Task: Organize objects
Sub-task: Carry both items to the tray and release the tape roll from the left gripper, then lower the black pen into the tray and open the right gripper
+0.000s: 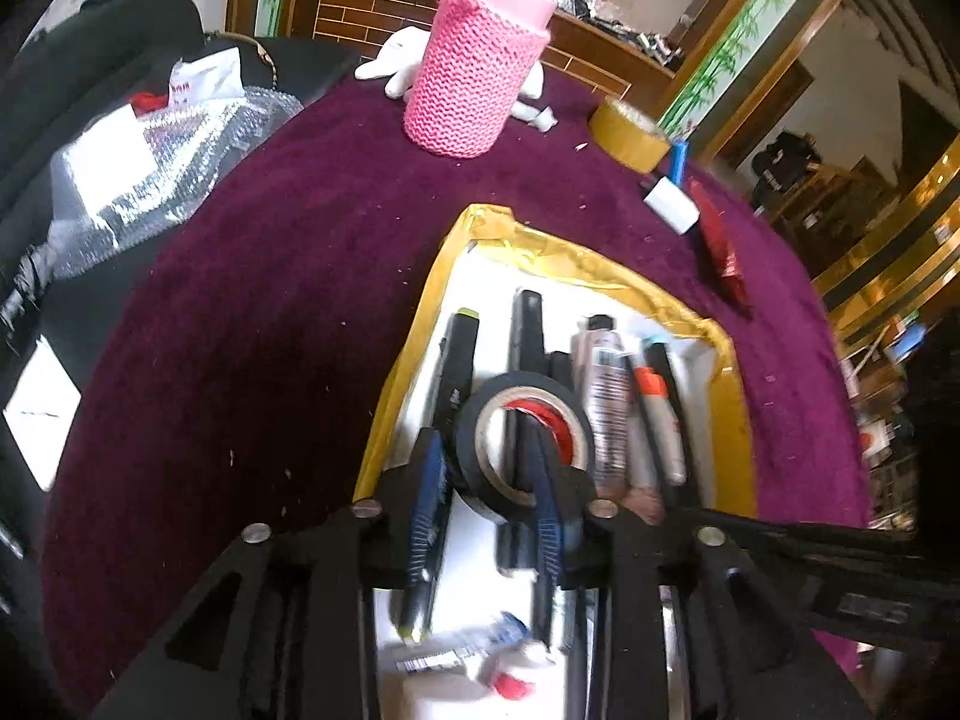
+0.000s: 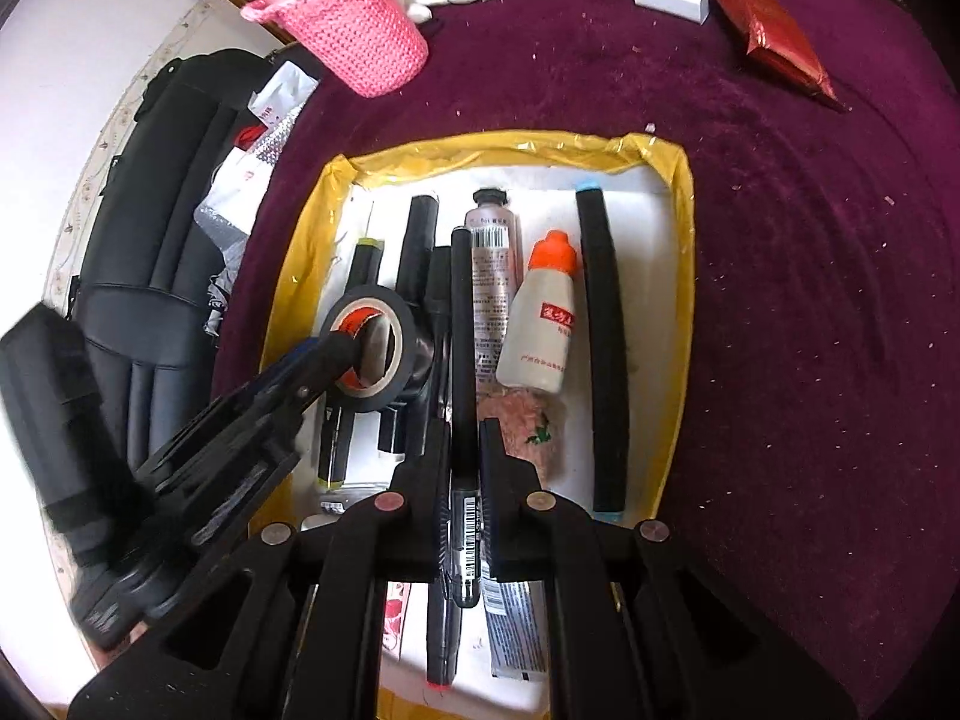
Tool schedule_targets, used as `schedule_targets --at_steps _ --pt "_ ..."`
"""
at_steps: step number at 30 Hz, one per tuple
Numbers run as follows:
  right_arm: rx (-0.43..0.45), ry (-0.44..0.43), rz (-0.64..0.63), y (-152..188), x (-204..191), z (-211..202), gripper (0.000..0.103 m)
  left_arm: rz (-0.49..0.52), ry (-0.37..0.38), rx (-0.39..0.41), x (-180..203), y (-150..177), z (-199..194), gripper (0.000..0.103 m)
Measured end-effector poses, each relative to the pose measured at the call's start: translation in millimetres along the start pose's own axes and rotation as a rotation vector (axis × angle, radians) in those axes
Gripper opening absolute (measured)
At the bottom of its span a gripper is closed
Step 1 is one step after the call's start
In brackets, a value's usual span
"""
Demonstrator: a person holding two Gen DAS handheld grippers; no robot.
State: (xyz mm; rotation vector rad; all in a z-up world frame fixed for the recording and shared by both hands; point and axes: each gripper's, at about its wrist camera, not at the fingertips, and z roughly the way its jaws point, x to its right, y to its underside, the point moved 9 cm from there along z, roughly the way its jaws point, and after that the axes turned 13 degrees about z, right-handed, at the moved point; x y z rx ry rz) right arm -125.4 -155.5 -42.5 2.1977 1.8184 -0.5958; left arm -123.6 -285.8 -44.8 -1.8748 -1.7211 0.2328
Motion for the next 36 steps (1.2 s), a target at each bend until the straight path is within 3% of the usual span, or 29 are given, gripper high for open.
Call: schedule_targets --at_steps 2,5,11,23,31,36 --pt "-0.012 -0.005 -0.002 4 -3 2 0.007 -0.014 0.003 0.026 -2 -1 -15 0.038" --pt "-0.025 -0.026 -0.025 14 -13 -2 0.007 -0.047 0.017 0.091 -9 0 -46 0.044" --pt "-0.087 -0.07 -0.045 41 -32 1 0.007 -0.134 -0.032 0.138 -47 15 -82 0.045" --pt "-0.112 0.006 -0.083 76 -26 14 0.007 -0.209 -0.043 0.118 -69 52 -87 0.046" --pt "-0.17 0.041 -0.026 99 -3 24 0.008 -0.173 -0.031 0.113 -55 53 -83 0.046" --pt "-0.136 0.064 -0.06 101 -2 15 0.01 -0.119 -0.086 0.113 -45 51 -85 0.046"
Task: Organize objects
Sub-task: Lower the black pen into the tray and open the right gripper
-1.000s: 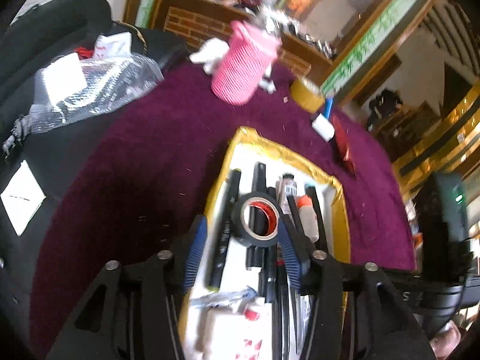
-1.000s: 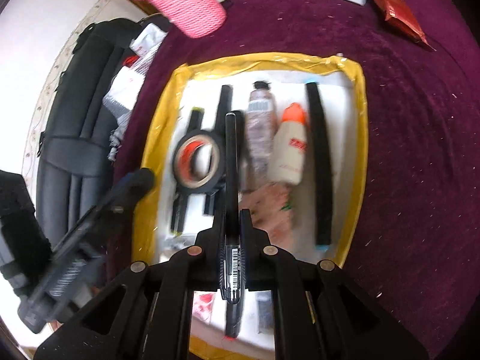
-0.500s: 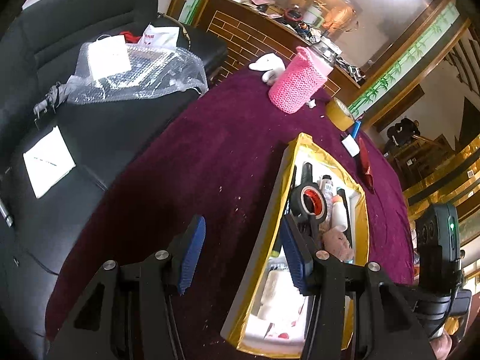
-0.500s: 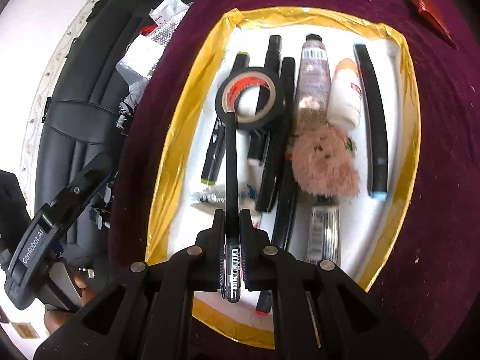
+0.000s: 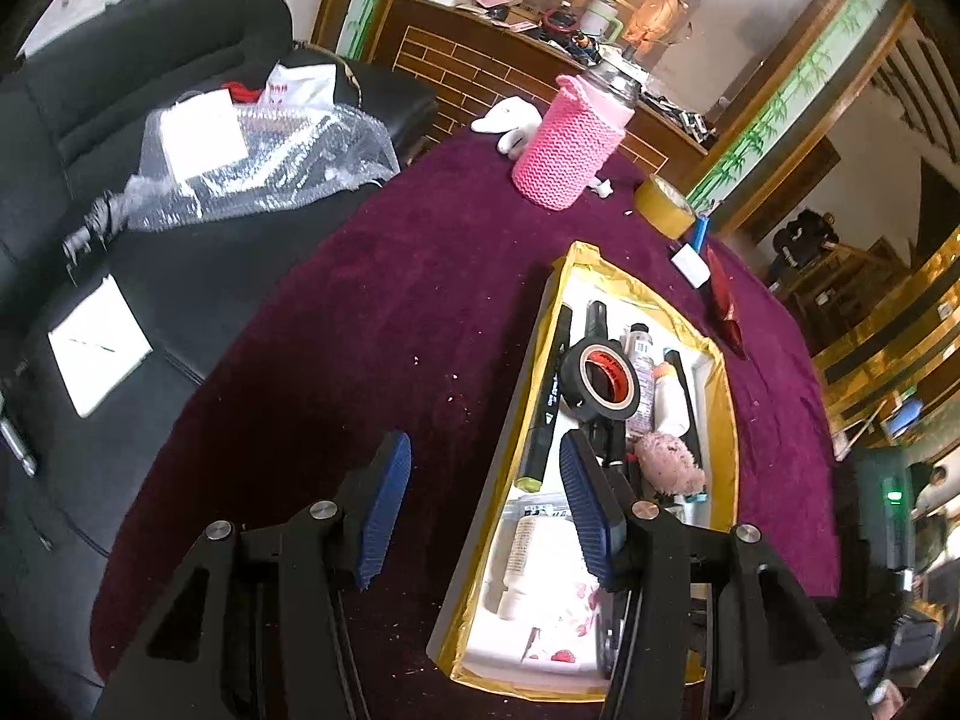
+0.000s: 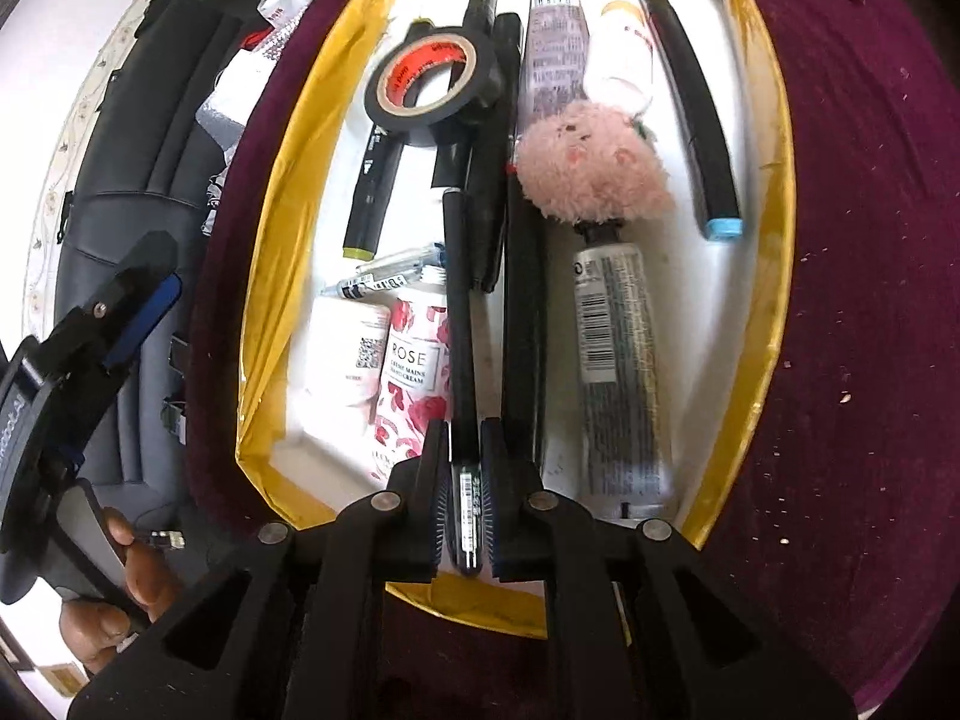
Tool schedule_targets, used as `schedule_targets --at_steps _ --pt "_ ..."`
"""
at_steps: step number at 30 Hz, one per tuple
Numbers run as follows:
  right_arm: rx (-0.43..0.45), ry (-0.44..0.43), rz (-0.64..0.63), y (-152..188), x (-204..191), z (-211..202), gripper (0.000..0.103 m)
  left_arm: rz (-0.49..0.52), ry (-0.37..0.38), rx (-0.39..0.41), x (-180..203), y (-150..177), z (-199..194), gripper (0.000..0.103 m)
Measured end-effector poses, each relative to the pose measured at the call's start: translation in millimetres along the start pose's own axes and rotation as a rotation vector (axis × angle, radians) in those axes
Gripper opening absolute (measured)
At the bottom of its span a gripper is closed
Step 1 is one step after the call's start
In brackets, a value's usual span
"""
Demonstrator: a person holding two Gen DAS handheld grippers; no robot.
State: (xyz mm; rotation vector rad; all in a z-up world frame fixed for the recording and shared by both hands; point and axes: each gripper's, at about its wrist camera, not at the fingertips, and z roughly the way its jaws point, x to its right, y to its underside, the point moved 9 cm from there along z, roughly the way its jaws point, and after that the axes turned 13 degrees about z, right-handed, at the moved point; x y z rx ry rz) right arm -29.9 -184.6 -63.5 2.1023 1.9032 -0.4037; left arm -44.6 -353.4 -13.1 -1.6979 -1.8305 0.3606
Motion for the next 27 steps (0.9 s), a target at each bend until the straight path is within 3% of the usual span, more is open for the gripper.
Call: schedule_targets --at_steps 9,16,21,23,27 --pt "0.119 0.033 -0.075 -3 -3 -28 0.018 0.109 -0.114 0.026 20 0 -19 0.049" --pt "0.175 0.015 -0.085 -1 6 -47 0.019 0.208 -0.26 0.089 42 -4 -45 0.05" --pt "0.201 -0.004 -0.096 -1 13 -59 0.02 0.262 -0.339 0.152 69 -7 -66 0.07" --pt "0.208 -0.014 -0.095 1 23 -67 0.02 0.274 -0.357 0.175 81 -7 -74 0.083" --pt "0.218 -0.031 -0.092 4 39 -76 0.021 0.299 -0.39 0.196 105 -7 -84 0.085"
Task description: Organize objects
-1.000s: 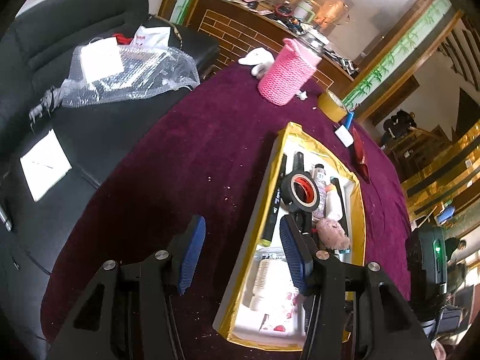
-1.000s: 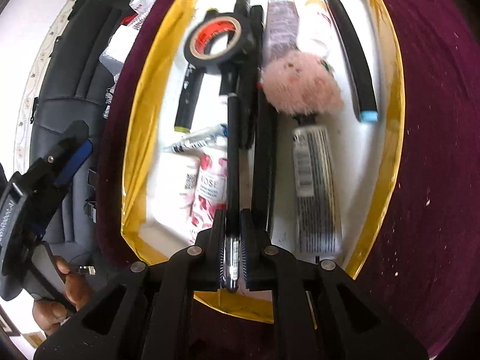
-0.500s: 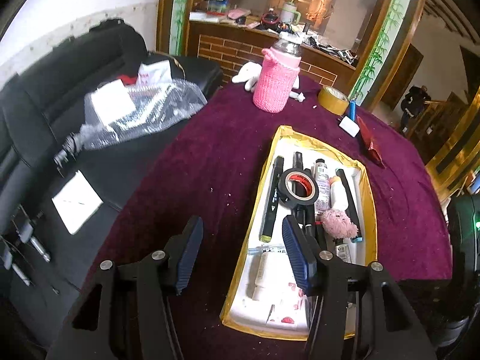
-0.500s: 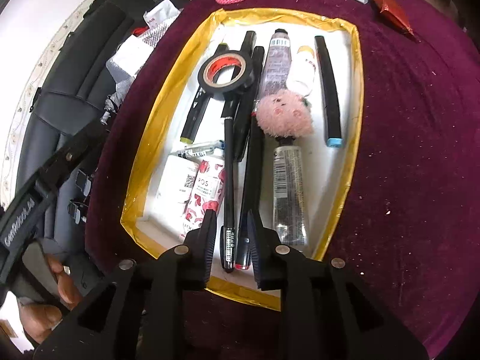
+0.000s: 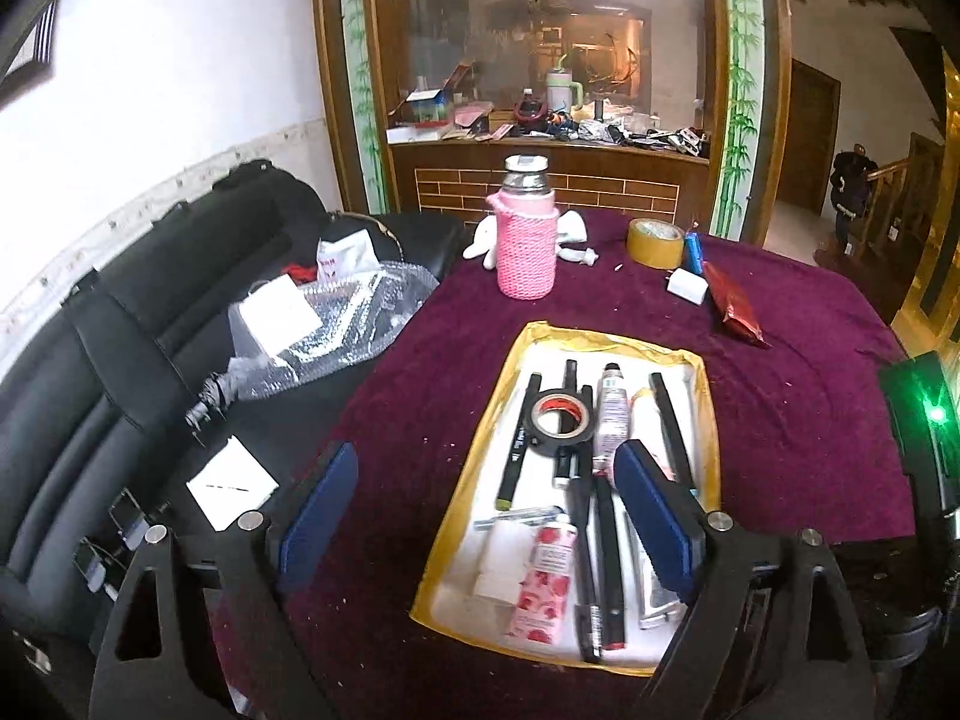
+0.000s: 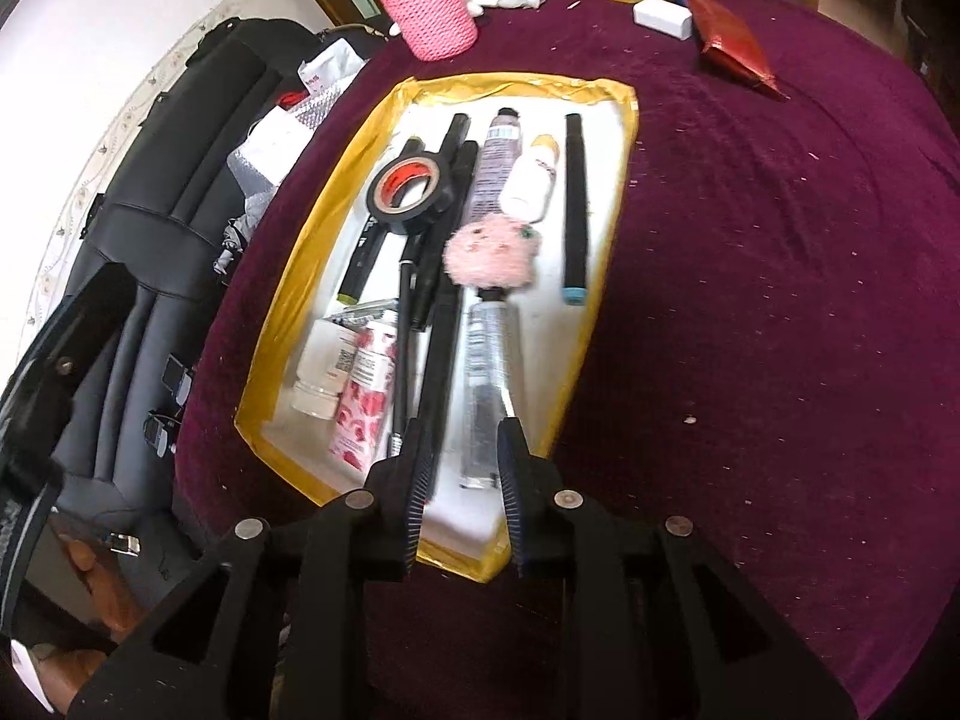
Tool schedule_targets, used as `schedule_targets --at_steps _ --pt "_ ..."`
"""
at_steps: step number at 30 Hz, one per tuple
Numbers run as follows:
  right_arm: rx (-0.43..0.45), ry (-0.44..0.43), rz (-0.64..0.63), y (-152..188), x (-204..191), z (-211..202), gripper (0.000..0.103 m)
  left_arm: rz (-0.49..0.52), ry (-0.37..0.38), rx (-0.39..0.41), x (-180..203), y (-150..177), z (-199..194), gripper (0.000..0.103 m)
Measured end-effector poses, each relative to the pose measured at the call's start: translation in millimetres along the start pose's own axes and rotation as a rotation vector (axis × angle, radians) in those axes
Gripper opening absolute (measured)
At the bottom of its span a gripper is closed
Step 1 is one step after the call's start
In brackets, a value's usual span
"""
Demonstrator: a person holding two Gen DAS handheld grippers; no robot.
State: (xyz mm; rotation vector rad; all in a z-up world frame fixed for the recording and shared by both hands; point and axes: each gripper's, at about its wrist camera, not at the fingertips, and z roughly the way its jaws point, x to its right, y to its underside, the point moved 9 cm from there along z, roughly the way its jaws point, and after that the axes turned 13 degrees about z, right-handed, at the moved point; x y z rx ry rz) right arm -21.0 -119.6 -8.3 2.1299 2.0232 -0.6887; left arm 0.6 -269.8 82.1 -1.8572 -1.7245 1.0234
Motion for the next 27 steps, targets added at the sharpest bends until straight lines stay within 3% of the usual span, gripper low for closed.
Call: schedule_targets --at_steps 19,22,27 --pt "0.02 -0.037 -0.033 -2 69 -39 0.03 0.059 -0.127 -0.005 84 -10 -46 0.094" --pt "0.013 -0.04 -0.041 -2 76 -39 0.03 0.04 -0.147 0.023 87 -12 -52 0.102" --pt "0.009 -0.033 -0.067 -4 84 -39 0.03 -0.056 -0.105 0.018 87 -13 -49 0.102"
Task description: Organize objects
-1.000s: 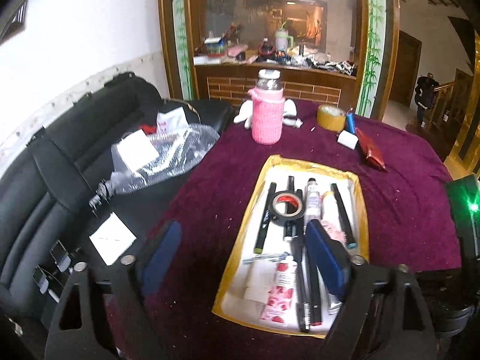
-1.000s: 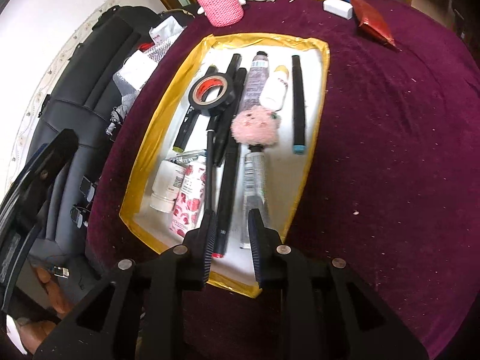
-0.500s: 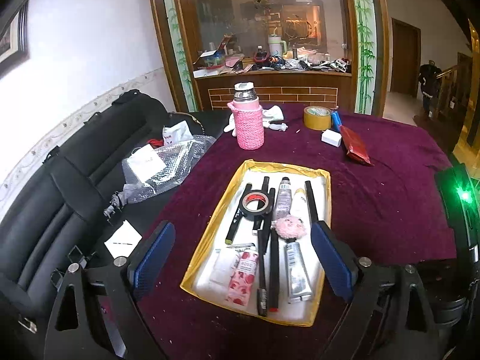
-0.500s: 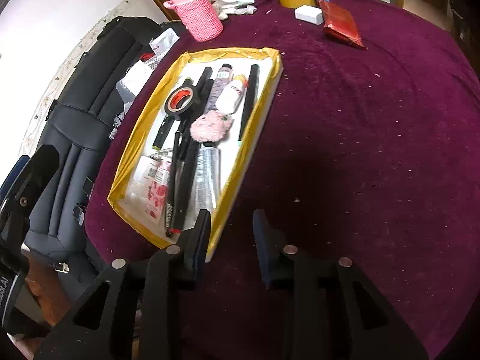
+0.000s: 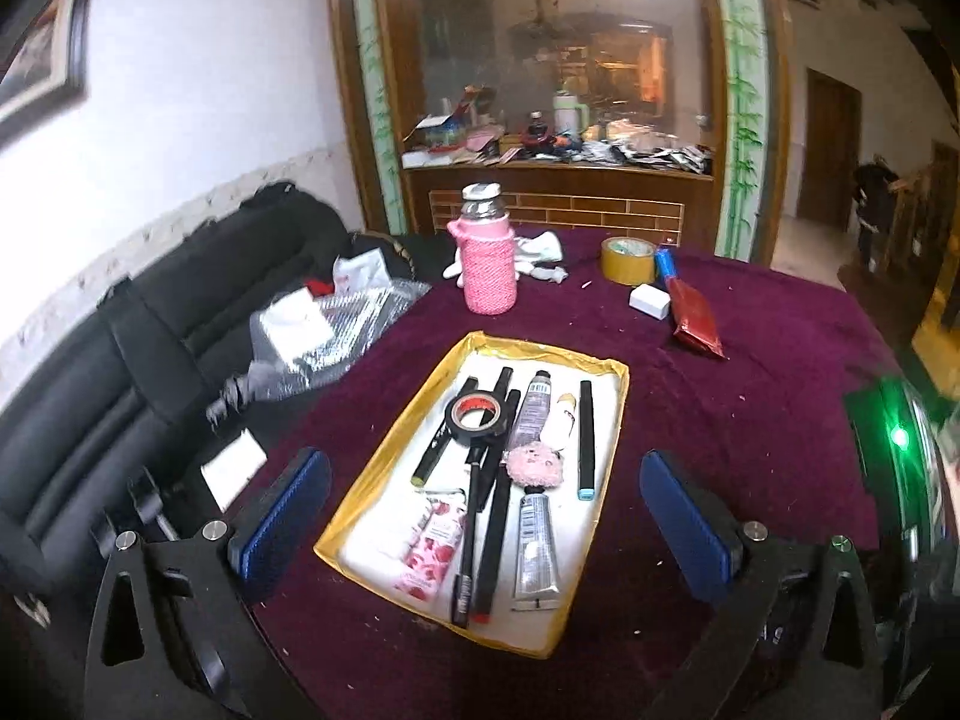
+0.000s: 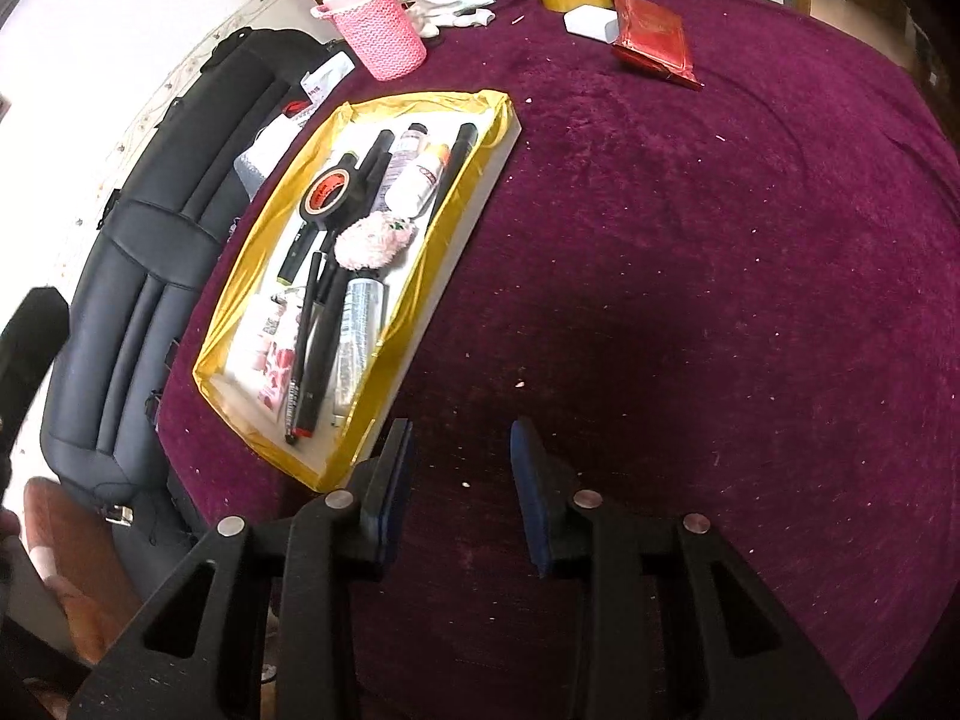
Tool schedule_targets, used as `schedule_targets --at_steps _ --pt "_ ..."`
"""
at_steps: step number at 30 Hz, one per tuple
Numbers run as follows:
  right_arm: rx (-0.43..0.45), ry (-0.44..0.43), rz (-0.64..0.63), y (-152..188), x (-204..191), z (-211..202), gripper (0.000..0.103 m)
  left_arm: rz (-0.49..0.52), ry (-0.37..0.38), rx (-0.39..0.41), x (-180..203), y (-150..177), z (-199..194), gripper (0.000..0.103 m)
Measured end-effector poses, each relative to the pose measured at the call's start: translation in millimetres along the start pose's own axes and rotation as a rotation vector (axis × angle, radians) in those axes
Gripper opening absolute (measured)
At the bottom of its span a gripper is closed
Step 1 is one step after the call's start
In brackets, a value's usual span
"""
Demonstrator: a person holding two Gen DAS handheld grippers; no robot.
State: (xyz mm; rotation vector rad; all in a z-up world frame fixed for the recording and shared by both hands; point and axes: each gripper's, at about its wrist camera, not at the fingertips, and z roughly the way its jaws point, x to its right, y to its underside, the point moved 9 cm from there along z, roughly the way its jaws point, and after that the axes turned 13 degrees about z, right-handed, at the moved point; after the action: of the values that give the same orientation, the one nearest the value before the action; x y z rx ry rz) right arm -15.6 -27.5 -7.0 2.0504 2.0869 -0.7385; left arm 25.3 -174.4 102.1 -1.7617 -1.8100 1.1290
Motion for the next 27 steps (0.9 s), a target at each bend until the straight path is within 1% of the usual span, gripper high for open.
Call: schedule_targets --at_steps 2,5,6,9,10,13,17,22,25,27 --pt "0.003 0.005 -0.012 -1 2 1 0.03 -0.012 -0.038 -0.025 -2 1 4 0.102" --pt "-0.002 0.01 -0.023 -2 4 5 0.03 0.011 -0.105 -0.077 -4 0 11 0.102" --pt "-0.005 0.011 -0.024 -2 4 6 0.03 0.023 -0.106 -0.099 -2 1 13 0.102" --pt "-0.015 0.017 -0.032 -3 4 12 0.03 0.03 -0.055 -0.134 4 4 22 0.102" --pt "-0.015 0.02 -0.036 -3 3 12 0.03 0.031 -0.049 -0.142 4 6 23 0.102" --pt "-0.007 0.038 -0.06 -4 0 14 0.03 0.047 -0.062 -0.156 3 8 29 0.102" --pt "0.003 0.062 -0.085 -4 -5 18 0.03 0.021 -0.049 -0.179 -5 11 39 0.102" --pt "-0.001 0.082 -0.082 -4 -9 25 0.03 0.0 -0.042 -0.21 -18 20 50 0.102" --pt "0.003 0.103 -0.085 -4 -15 30 0.03 -0.027 -0.008 -0.216 -27 26 57 0.102" --pt "0.019 0.125 -0.101 -4 -22 31 0.03 -0.027 0.001 -0.222 -31 28 60 0.102"
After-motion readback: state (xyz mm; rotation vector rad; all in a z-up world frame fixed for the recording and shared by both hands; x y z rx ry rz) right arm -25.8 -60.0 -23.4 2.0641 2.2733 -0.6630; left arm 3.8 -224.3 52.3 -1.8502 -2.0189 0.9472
